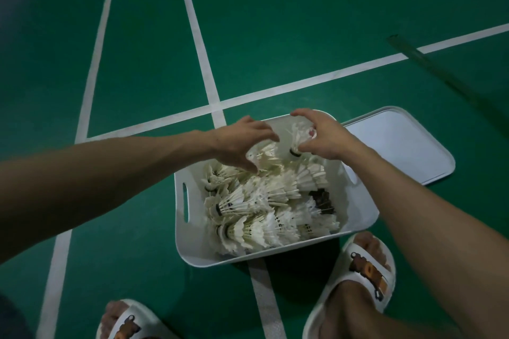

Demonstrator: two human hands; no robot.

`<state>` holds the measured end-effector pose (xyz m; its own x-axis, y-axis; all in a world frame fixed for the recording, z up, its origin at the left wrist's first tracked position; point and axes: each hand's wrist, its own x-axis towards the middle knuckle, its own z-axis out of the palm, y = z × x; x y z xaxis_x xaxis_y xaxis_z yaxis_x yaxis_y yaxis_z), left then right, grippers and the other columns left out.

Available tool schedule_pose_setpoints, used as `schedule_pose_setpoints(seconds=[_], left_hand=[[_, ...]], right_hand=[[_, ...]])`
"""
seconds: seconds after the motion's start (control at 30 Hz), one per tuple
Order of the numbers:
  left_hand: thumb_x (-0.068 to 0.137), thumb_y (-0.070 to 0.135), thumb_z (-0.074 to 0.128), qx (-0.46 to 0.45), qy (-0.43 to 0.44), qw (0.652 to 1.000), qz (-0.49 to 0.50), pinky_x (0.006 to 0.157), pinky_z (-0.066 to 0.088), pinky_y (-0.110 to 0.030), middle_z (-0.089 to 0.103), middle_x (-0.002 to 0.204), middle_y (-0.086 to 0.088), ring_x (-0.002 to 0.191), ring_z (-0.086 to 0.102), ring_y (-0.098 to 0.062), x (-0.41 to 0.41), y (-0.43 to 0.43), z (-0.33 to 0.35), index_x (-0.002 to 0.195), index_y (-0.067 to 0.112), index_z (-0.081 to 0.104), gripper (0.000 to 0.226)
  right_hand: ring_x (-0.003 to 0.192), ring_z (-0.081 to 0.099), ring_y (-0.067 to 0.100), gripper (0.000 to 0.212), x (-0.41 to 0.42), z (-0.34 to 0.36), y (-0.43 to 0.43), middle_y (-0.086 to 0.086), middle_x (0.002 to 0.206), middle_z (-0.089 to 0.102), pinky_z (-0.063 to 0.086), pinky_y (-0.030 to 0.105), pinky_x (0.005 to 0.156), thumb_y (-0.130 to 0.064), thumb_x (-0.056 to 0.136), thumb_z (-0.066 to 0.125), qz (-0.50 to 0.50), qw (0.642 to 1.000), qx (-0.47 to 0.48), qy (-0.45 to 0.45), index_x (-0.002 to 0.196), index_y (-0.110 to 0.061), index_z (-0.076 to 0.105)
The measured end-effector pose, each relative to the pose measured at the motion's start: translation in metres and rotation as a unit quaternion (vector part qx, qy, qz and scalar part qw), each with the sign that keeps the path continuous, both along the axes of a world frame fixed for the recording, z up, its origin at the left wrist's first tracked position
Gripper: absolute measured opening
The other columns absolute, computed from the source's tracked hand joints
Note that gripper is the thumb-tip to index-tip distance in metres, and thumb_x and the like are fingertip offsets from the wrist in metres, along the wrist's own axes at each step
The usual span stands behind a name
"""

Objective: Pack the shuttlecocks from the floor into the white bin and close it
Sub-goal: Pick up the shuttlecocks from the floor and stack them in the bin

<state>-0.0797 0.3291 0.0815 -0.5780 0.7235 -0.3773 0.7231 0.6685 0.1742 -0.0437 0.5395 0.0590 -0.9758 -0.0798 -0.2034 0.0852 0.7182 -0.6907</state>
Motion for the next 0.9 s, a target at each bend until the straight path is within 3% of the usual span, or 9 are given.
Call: schedule_pose_setpoints(seconds=[0.13,0.23,0.37,0.53,0.6,0.67,0.73,0.83,0.9], left_hand=[[0.077,0.029,0.077,-0.07,0.044,0.994,-0.073,0.116,0.024,-0.04,0.012,0.159,-0.002,0.142,0.019,-0.024,0.005,0.003,-0.028,0.153,0.027,0.01,0.101],[0.08,0.024,0.073,-0.094,0.056,0.991,-0.081,0.114,0.029,-0.041,0.002,0.161,0.0,0.141,0.017,-0.026,0.004,0.002,-0.04,0.153,0.029,0.007,0.099],[0.083,0.007,0.065,-0.061,0.058,0.994,-0.068,0.106,0.04,-0.037,0.01,0.159,0.0,0.136,0.027,-0.025,0.0,-0.004,-0.04,0.151,0.032,0.015,0.088],[0.08,-0.01,0.049,-0.003,0.06,0.997,-0.05,0.097,0.048,-0.041,0.019,0.157,-0.001,0.132,0.036,-0.026,-0.001,-0.018,-0.042,0.149,0.032,0.024,0.085],[0.08,-0.01,0.05,0.01,0.062,0.997,-0.046,0.099,0.046,-0.041,0.019,0.158,-0.001,0.132,0.036,-0.027,0.001,-0.021,-0.042,0.149,0.031,0.024,0.084],[0.082,-0.006,0.055,0.014,0.06,0.997,-0.038,0.104,0.043,-0.04,0.017,0.159,0.0,0.135,0.033,-0.027,0.001,-0.023,-0.042,0.15,0.032,0.022,0.084],[0.085,0.001,0.059,0.01,0.058,0.998,-0.036,0.106,0.04,-0.037,0.014,0.159,0.0,0.137,0.03,-0.025,0.001,-0.026,-0.042,0.15,0.033,0.019,0.084],[0.086,0.013,0.063,0.007,0.061,0.997,-0.044,0.107,0.036,-0.037,0.013,0.159,0.0,0.138,0.027,-0.024,0.003,-0.032,-0.043,0.151,0.036,0.013,0.085],[0.087,0.011,0.061,0.003,0.073,0.996,-0.052,0.106,0.035,-0.036,0.012,0.16,0.0,0.137,0.025,-0.023,0.006,-0.037,-0.043,0.151,0.039,0.008,0.087]], right_hand=[[0.099,0.055,0.02,0.057,-0.001,-0.008,0.003,0.002,0.123,0.051,0.042,0.023,0.066,-0.011,0.079,0.074,-0.007,0.999,-0.007,0.034,0.128,-0.03,0.053],[0.096,0.055,0.017,0.055,0.0,-0.014,0.004,-0.001,0.124,0.053,0.041,0.024,0.076,-0.015,0.077,0.078,0.004,0.999,0.006,0.035,0.125,-0.027,0.054],[0.092,0.059,0.017,0.055,0.004,-0.021,-0.001,0.001,0.111,0.062,0.048,0.03,0.079,-0.025,0.08,0.076,-0.026,0.999,0.042,0.017,0.126,-0.031,0.047],[0.105,0.059,0.019,0.056,0.008,-0.022,-0.016,0.0,0.126,0.06,0.045,0.031,0.086,-0.032,0.081,0.075,-0.08,0.995,0.048,0.024,0.128,-0.029,0.045],[0.104,0.059,0.019,0.058,0.007,-0.02,-0.024,0.002,0.126,0.06,0.049,0.036,0.09,-0.032,0.08,0.076,-0.08,0.997,0.007,0.003,0.129,-0.026,0.046],[0.101,0.058,0.017,0.06,0.006,-0.018,-0.031,0.004,0.127,0.059,0.049,0.033,0.086,-0.03,0.08,0.076,-0.053,0.998,-0.02,-0.028,0.132,-0.023,0.046],[0.11,0.057,0.019,0.064,0.005,-0.017,-0.035,0.006,0.133,0.056,0.048,0.032,0.089,-0.026,0.081,0.076,-0.017,0.997,-0.035,-0.059,0.138,-0.02,0.046],[0.119,0.054,0.021,0.063,0.003,-0.014,-0.033,0.006,0.137,0.054,0.044,0.034,0.097,-0.024,0.084,0.072,0.011,0.997,-0.016,-0.072,0.14,-0.019,0.046],[0.116,0.056,0.022,0.063,0.001,-0.012,-0.03,0.005,0.136,0.054,0.044,0.031,0.094,-0.019,0.083,0.073,0.015,0.997,0.004,-0.077,0.14,-0.019,0.046]])
